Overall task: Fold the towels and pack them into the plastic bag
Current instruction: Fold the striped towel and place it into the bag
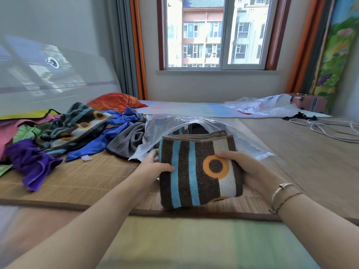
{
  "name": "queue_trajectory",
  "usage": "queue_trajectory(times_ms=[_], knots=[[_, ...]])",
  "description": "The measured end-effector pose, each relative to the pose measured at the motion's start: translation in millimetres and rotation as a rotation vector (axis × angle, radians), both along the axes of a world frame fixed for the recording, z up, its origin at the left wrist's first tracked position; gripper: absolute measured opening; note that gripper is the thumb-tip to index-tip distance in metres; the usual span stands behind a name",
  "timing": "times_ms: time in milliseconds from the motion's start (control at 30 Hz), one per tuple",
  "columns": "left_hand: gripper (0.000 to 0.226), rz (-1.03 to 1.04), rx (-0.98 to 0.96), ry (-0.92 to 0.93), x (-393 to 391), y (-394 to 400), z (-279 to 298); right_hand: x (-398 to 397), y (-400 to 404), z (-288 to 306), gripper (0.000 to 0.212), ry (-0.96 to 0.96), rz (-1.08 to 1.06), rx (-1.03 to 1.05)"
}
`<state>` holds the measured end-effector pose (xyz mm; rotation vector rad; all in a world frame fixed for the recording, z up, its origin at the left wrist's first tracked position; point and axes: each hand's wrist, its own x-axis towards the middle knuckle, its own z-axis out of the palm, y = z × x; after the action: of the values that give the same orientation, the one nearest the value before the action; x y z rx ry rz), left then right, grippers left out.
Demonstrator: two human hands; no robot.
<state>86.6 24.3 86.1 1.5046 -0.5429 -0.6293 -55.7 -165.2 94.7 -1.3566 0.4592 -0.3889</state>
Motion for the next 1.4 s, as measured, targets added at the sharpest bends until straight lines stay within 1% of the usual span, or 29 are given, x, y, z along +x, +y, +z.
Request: queue_trajectory(times_ms=[67, 133, 233, 267, 300, 367, 433, 533, 633, 667, 700, 733, 767, 800, 833, 900, 933, 1033, 1067, 1100, 1167, 1267, 1400], knots=[[0.049, 0.017, -0.027, -0.022, 5, -6, -1, 3, -3, 1, 0.039, -0.034, -0.008, -0.061], [0.042, 0.043, -0.058, -0.053, 8, -14, -2, 4, -7, 4, 0.037, -0.082, 0.040, -0.082], [0.036, 0.034, 0.010, -0.258, 12, -23, -3, 3, -19, 8, 0.031, -0.192, 0.121, 0.017], [0.036, 0.020, 0.047, -0.331, 13, -25, -4, 4, -22, 8, 0.033, -0.179, 0.122, 0.029], [0.036, 0.006, 0.082, -0.395, 15, -26, -5, 5, -26, 8, 0.038, -0.137, 0.122, -0.003], [0.036, -0.009, 0.150, -0.516, 19, -29, -9, 9, -31, 10, 0.048, -0.018, 0.131, -0.143], [0.031, -0.010, 0.216, -0.644, 21, -31, -11, 15, -35, 16, 0.049, 0.092, 0.144, -0.347], [0.029, 0.050, 0.291, -0.814, 24, -34, -14, 24, -35, 29, 0.043, 0.295, 0.200, -0.847], [0.038, 0.131, 0.312, -1.011, 25, -36, -13, 38, -27, 35, 0.052, 0.439, 0.304, -1.187], [0.042, 0.168, 0.303, -1.103, 26, -37, -12, 42, -23, 36, 0.059, 0.500, 0.321, -1.293], [0.045, 0.227, 0.307, -1.235, 26, -38, -10, 47, -20, 35, 0.068, 0.568, 0.322, -1.389], [0.048, 0.303, 0.331, -1.410, 27, -39, -6, 52, -18, 35, 0.073, 0.622, 0.315, -1.461], [0.049, 0.373, 0.356, -1.584, 29, -41, -3, 56, -18, 33, 0.071, 0.673, 0.295, -1.505], [0.048, 0.424, 0.377, -1.701, 32, -43, 0, 61, -19, 30, 0.064, 0.709, 0.262, -1.527], [0.046, 0.460, 0.388, -1.759, 33, -45, 4, 65, -20, 26, 0.055, 0.737, 0.216, -1.534], [0.045, 0.495, 0.412, -1.781, 39, -51, 11, 72, -23, 18, 0.036, 0.724, 0.082, -1.511], [0.048, 0.478, 0.427, -1.756, 41, -54, 16, 76, -24, 13, 0.032, 0.669, -0.014, -1.484], [0.068, 0.342, 0.486, -1.659, 41, -62, 30, 92, -29, 0, 0.034, 0.375, -0.380, -1.419], [0.075, 0.301, 0.493, -1.631, 42, -64, 33, 98, -33, -2, 0.034, 0.314, -0.482, -1.426], [0.079, 0.282, 0.487, -1.616, 42, -65, 36, 104, -38, -3, 0.035, 0.305, -0.565, -1.453], [0.081, 0.269, 0.451, -1.605, 44, -66, 38, 118, -49, -1, 0.036, 0.387, -0.685, -1.527], [0.080, 0.227, 0.418, -1.593, 50, -64, 40, 136, -71, 9, 0.041, 0.514, -0.804, -1.576], [0.081, 0.215, 0.372, -1.621, 57, -67, 42, 156, -109, 10, 0.040, 0.698, -0.817, -1.600]])
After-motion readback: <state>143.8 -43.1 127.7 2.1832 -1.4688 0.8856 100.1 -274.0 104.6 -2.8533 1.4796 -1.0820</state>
